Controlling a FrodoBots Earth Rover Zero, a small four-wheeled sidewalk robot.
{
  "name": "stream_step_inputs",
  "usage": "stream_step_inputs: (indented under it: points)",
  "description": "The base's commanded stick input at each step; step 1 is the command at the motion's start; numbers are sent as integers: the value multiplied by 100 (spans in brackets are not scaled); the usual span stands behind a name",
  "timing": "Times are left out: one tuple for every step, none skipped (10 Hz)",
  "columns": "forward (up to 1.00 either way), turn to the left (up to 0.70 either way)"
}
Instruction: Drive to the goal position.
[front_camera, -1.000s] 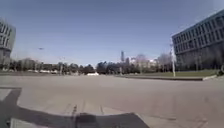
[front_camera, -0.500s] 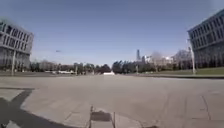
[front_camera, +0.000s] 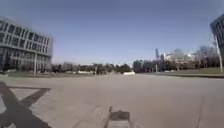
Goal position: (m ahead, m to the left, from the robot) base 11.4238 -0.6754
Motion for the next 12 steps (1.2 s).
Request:
stream_step_inputs:
  points:
    - [100,3]
    - [100,3]
    - [100,3]
    - [100,3]
    - [100,3]
    - [100,3]
    - [100,3]
    - [100,3]
    - [100,3]
    - [100,3]
    - [64,2]
    - [0,0]
